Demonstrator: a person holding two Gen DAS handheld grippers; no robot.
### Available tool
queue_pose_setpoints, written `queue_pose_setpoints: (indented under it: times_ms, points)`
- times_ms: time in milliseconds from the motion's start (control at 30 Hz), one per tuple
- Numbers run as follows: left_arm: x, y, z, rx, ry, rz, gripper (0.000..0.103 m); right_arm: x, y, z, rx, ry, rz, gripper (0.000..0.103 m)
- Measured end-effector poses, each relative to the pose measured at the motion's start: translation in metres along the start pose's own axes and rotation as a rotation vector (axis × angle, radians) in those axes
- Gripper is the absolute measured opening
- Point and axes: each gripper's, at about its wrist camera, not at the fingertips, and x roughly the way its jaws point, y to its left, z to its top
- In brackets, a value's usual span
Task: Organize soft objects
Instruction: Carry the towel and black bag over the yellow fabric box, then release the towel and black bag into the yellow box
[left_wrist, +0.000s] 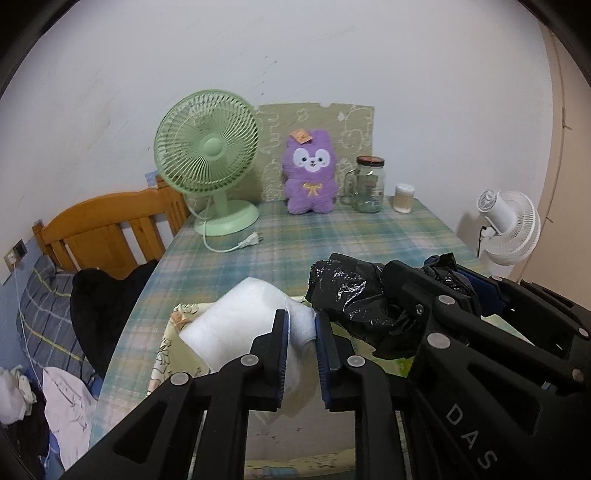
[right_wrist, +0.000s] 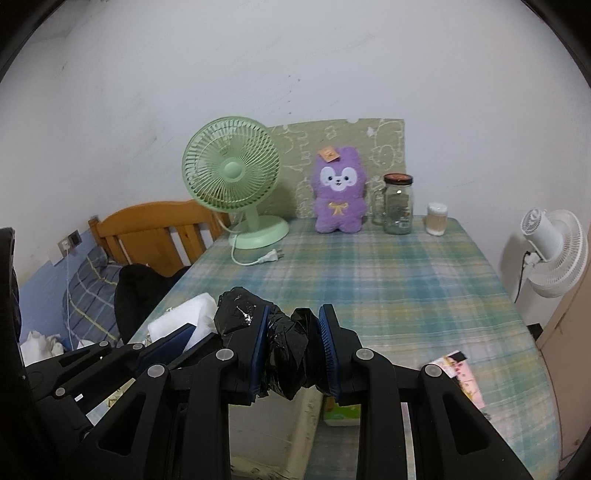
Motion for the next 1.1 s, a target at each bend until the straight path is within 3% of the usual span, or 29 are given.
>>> queue_pose_setpoints:
  times_ms: [200,267,533,600,667,733,800,1100]
  points:
    - [0.012,0.017,-0.006,-0.022,0.036,0.018,0.02,0.017,0.013,-0.004,-0.018,0.032,0.017,0.031]
    - [0.015,0.023,-0.008,-0.03,0.045,0.032,0.028,0.023,0.018,-0.006,-0.03,0.042,0.021,0.031]
    - [0.03,0.039,-0.017,-0.059,0.092,0.057,0.04,0.046,0.029,-0.01,-0.058,0.088,0.03,0.035]
    - [0.032,0.041,-0.018,-0.065,0.103,0.052,0.048,0.05,0.03,-0.011,-0.06,0.1,0.032,0.043]
    - [0.031,0.043,-0.018,-0.075,0.096,0.037,0.063,0.055,0.031,-0.011,-0.051,0.125,0.071,0.047]
    - [0.03,0.045,-0.018,-0.076,0.086,0.046,0.066,0.058,0.031,-0.013,-0.043,0.14,0.082,0.054]
    - [0.031,0.046,-0.018,-0.079,0.088,0.044,0.071,0.059,0.032,-0.013,-0.037,0.143,0.083,0.069]
    - [0.023,0.043,-0.018,-0.067,0.076,0.024,0.095,0.051,0.033,-0.013,-0.056,0.126,0.039,0.095]
